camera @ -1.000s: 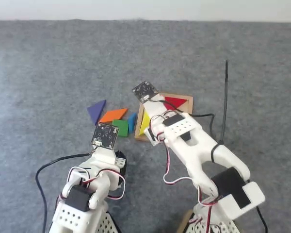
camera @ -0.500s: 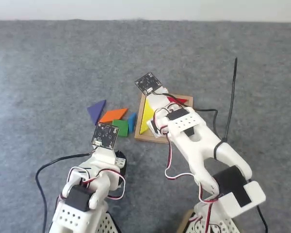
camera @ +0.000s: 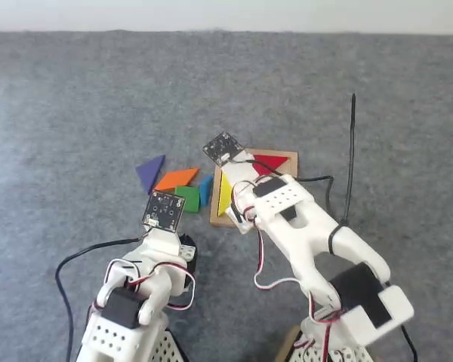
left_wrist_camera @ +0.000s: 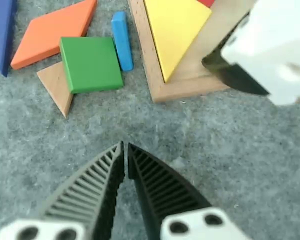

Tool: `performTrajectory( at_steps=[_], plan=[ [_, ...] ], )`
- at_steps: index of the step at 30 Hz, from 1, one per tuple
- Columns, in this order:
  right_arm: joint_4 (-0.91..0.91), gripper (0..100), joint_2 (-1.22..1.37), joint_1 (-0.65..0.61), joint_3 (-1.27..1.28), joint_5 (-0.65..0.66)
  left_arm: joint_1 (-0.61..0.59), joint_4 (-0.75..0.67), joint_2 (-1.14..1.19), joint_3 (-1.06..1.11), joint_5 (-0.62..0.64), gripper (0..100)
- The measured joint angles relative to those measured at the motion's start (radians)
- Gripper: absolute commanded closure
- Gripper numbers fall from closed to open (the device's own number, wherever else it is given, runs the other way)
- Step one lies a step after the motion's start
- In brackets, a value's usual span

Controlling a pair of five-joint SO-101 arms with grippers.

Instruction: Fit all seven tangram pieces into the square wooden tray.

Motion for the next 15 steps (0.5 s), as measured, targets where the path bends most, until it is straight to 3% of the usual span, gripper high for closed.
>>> performTrajectory(
  at_steps=[15],
  plan=[
    [0.034,95.7,-0.453,-0.008,0.187,-0.038,0.0,0.0,0.0,0.0,0.0,99]
  ],
)
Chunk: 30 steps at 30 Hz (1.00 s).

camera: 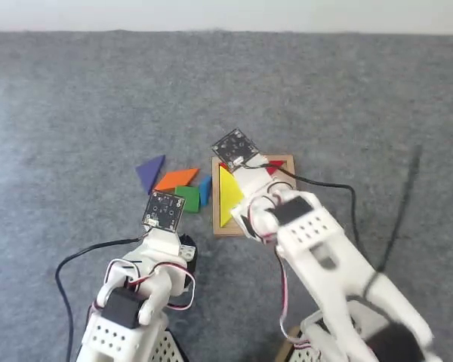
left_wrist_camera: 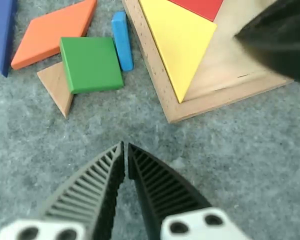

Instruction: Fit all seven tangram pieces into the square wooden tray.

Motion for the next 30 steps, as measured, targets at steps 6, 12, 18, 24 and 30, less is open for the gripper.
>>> performTrajectory(
  at_steps=[6,12,18,24,30],
  plan=[
    [0.146,95.7,-0.35,0.176,0.072,-0.003,0.0,0.0,0.0,0.0,0.0,99],
    [0.184,95.7,-0.723,0.405,0.347,0.091,0.0,0.0,0.0,0.0,0.0,99],
    [0.245,95.7,-0.968,0.704,0.523,0.164,0.0,0.0,0.0,0.0,0.0,99],
    [0.321,95.7,-1.074,0.769,0.638,0.235,0.0,0.0,0.0,0.0,0.0,99],
    [0.321,95.7,-1.097,0.772,0.671,0.249,0.009,0.0,0.0,0.0,0.0,99]
  ],
)
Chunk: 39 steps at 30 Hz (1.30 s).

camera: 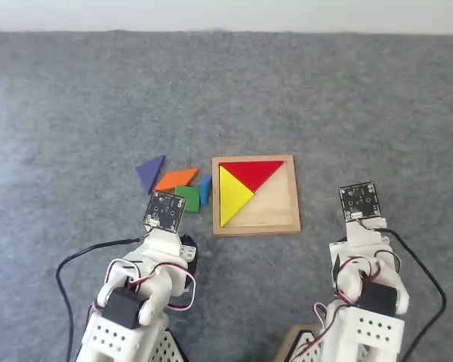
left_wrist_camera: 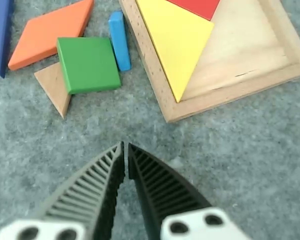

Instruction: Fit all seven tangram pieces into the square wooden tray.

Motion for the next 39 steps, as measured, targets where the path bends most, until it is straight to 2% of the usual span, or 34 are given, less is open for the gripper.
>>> performTrajectory(
  at_steps=[2,4,8,12,17,19,22,28,33,36,39],
  plan=[
    [0.0,95.7,-0.006,0.003,0.023,0.021,0.0,-0.003,0.0,0.0,-0.011,99],
    [0.0,95.7,-0.008,0.005,0.035,0.048,-0.025,-0.035,0.0,0.0,-0.107,99],
    [0.0,95.7,-0.011,0.003,0.038,0.063,-0.212,-0.135,0.0,-0.031,-0.347,98],
    [0.0,95.7,-0.011,-0.005,0.04,0.069,-0.47,-0.166,0.0,-0.153,-0.387,94],
    [0.0,95.7,-0.014,-0.043,0.064,0.071,-0.575,-0.169,0.026,-0.321,-0.436,90],
    [0.0,95.7,-0.012,-0.041,0.064,0.075,-0.6,-0.169,0.124,-0.391,-0.434,90],
    [0.0,95.7,-0.012,-0.048,0.064,0.075,-0.606,-0.169,0.341,-0.505,-0.404,90],
    [0.0,95.7,-0.012,-0.051,0.064,0.075,-0.589,-0.129,0.937,-0.848,-0.302,89],
    [0.0,95.7,-0.012,-0.051,0.064,0.075,-0.419,-0.017,1.418,-1.135,-0.236,85],
    [0.0,95.7,-0.012,-0.051,0.064,0.077,-0.304,-0.017,1.683,-1.272,-0.238,81],
    [0.0,95.7,-0.012,-0.051,0.064,0.077,-0.265,-0.017,1.898,-1.405,-0.244,80]
  ],
)
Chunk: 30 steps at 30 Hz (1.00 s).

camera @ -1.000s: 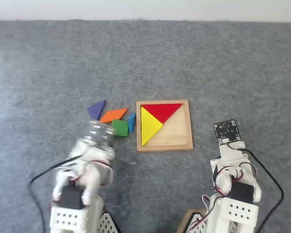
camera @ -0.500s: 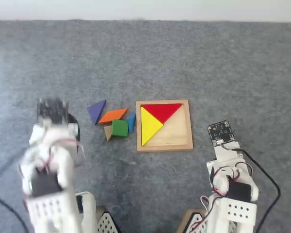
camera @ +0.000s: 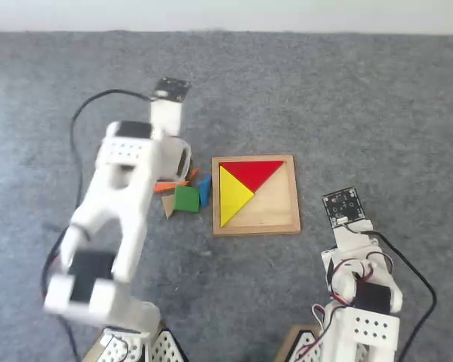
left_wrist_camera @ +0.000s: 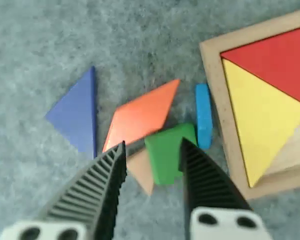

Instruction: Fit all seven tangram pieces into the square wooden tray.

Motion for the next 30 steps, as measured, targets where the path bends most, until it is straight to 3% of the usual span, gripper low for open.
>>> performTrajectory(
  at_steps=[6,30],
  plan=[
    [0.0,95.7,0.0,-0.002,0.012,0.04,-0.003,0.0,0.212,-0.133,-0.023,80],
    [0.0,95.7,0.0,-0.002,0.012,0.046,-0.064,-0.029,0.356,-0.187,-0.106,85]
  ],
)
